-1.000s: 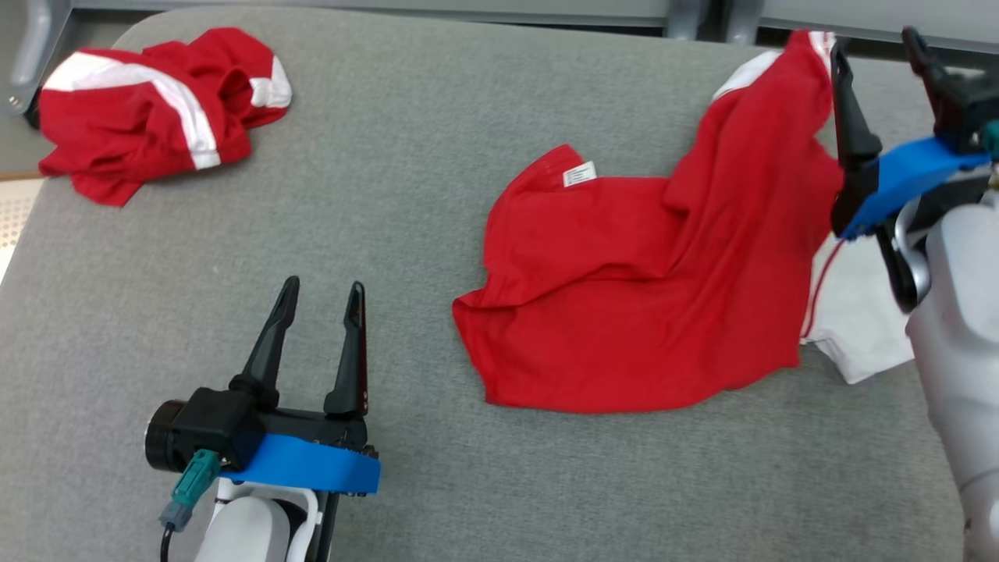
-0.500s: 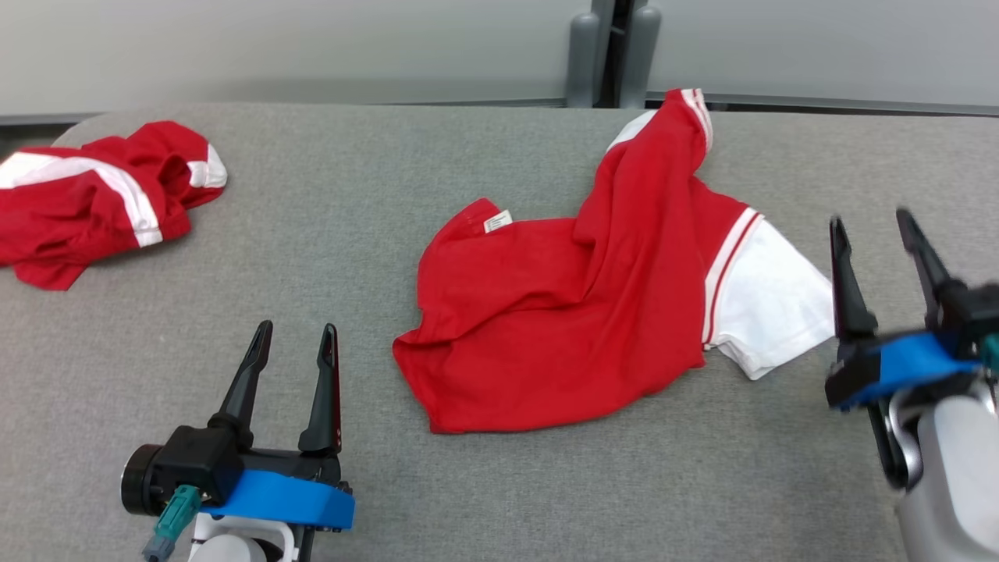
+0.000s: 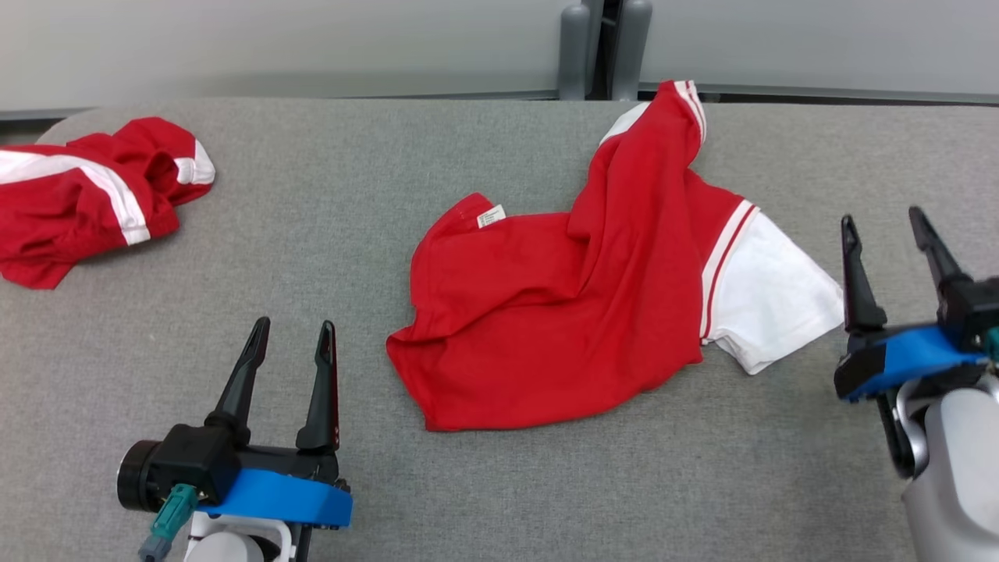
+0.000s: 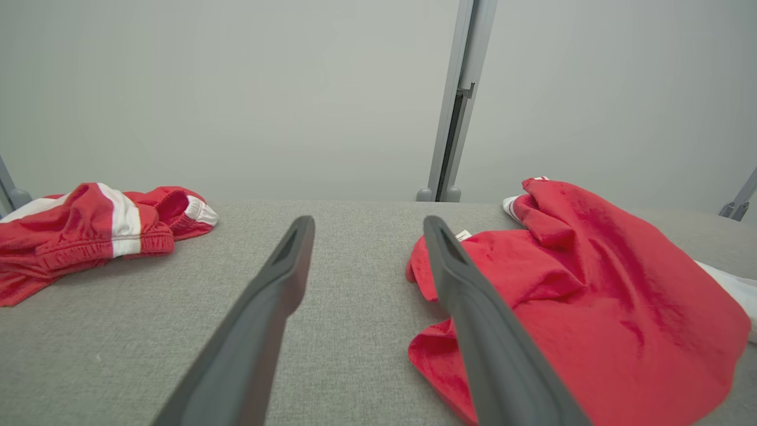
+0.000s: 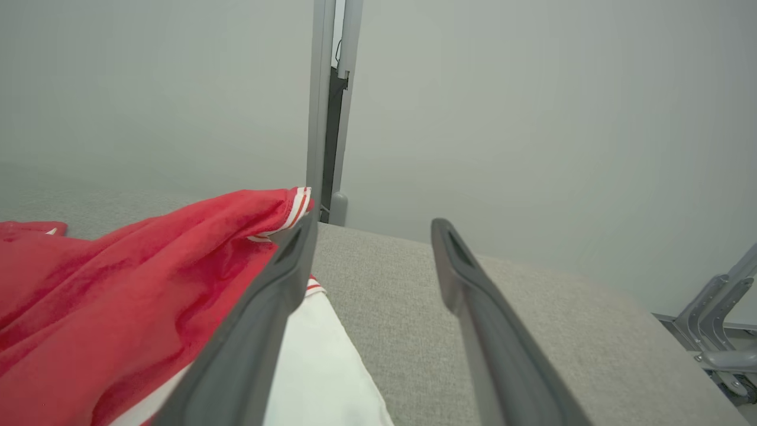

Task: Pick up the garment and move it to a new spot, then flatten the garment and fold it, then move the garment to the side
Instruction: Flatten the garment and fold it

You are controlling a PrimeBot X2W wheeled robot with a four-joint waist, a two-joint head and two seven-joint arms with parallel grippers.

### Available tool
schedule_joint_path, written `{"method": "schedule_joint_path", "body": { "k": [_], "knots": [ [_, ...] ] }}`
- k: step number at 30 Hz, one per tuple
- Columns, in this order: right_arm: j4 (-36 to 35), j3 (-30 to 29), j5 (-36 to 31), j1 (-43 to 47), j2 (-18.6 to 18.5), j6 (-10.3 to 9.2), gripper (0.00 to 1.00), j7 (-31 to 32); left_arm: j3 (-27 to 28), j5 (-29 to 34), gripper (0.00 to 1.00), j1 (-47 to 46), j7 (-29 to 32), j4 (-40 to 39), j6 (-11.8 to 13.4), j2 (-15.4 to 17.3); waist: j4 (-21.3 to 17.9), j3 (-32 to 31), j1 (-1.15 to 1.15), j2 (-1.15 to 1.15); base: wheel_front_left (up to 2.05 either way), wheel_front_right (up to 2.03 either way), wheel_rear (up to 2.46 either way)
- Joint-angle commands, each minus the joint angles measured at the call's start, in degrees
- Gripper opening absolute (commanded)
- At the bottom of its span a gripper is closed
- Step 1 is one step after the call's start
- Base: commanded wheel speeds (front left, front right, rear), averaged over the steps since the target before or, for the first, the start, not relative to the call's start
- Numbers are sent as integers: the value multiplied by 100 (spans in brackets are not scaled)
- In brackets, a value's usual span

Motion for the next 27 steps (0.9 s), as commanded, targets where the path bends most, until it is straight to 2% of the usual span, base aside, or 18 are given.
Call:
{"method": "schedule_joint_path", "body": {
  "k": [1,11,20,21,22,23,27],
  "knots": [
    [160,-23,-64,-93,-46,-2,100,-3,-5,3,100,-41,2,-23,15,20,51,85,1,0,0,0,0],
    [1813,-191,-270,-758,-280,-2,100,248,-139,-83,100,-210,2,-49,73,20,270,438,1,0,0,0,0],
    [2839,-85,-53,-801,-238,-2,100,308,-172,-146,100,-244,2,-42,137,20,274,451,1,0,0,0,0],
    [2950,-55,-1,-809,-218,-3,96,369,-171,-144,100,-247,2,-37,138,20,262,440,1,0,0,0,0],
    [3044,-3,59,-815,-180,-2,34,395,-166,-134,100,-246,2,-33,143,20,247,425,1,0,0,0,0],
    [3116,44,142,-830,-140,-2,0,395,-158,-131,100,-239,2,-29,146,20,226,405,1,0,0,0,0],
    [3189,205,366,-915,-135,-3,0,217,-118,-93,100,-122,2,0,122,20,89,268,1,0,0,0,0]
  ]
}}
